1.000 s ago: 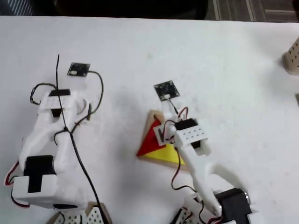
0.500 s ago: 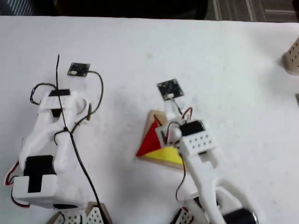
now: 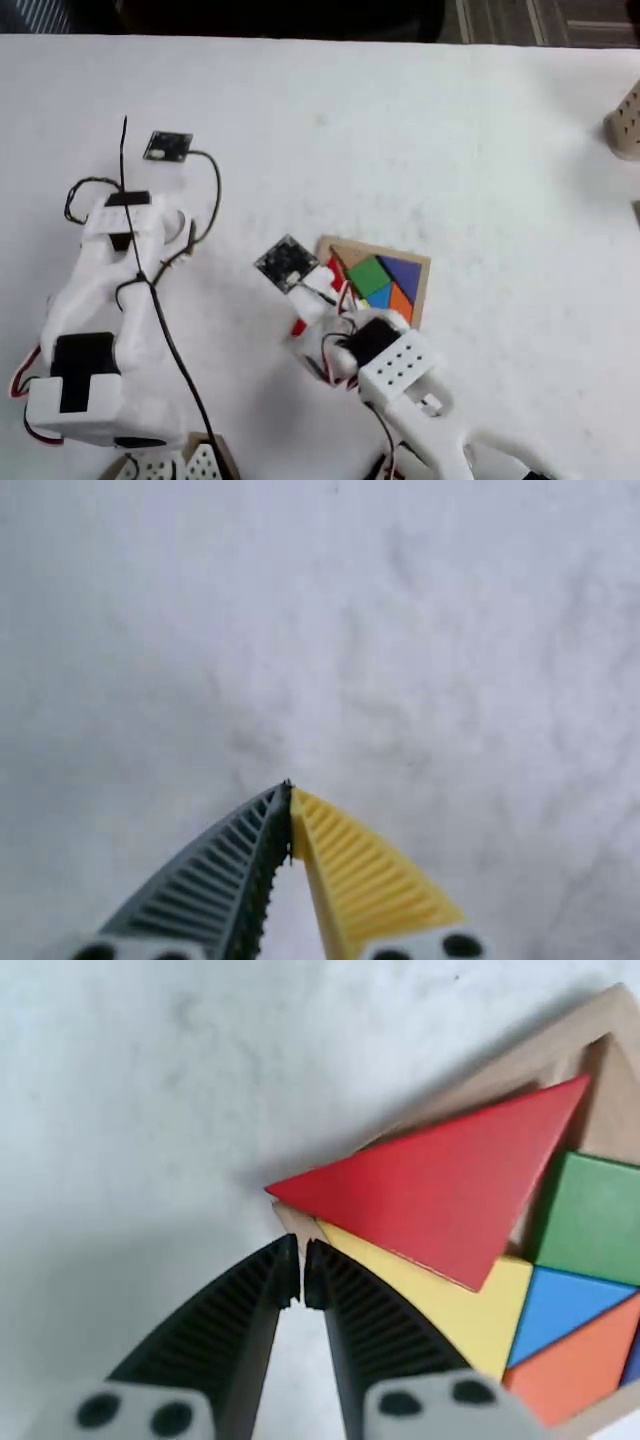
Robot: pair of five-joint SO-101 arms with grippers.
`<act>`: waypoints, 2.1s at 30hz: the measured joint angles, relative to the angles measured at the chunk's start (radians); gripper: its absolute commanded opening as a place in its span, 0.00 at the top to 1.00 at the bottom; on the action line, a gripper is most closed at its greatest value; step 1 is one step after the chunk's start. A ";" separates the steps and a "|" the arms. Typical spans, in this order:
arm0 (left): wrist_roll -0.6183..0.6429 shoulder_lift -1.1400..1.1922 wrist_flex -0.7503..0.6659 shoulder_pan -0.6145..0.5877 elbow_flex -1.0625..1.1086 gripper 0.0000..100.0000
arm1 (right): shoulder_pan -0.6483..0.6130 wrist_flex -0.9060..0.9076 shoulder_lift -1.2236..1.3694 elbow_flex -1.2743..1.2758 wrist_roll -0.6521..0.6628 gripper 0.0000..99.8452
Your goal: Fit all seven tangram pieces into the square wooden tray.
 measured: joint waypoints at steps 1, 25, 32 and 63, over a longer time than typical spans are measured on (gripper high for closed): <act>0.000 0.000 0.000 0.000 0.000 0.98 | -0.002 -0.003 0.000 0.002 0.000 0.98; 0.000 0.000 0.000 0.000 0.000 0.98 | 0.239 -0.054 0.196 -0.081 0.009 0.98; 0.000 0.000 0.000 0.000 0.000 0.98 | 0.295 -0.054 0.196 -0.084 0.009 0.98; -0.044 0.000 0.000 0.000 0.000 0.98 | 0.138 -0.354 0.379 -0.118 0.069 0.98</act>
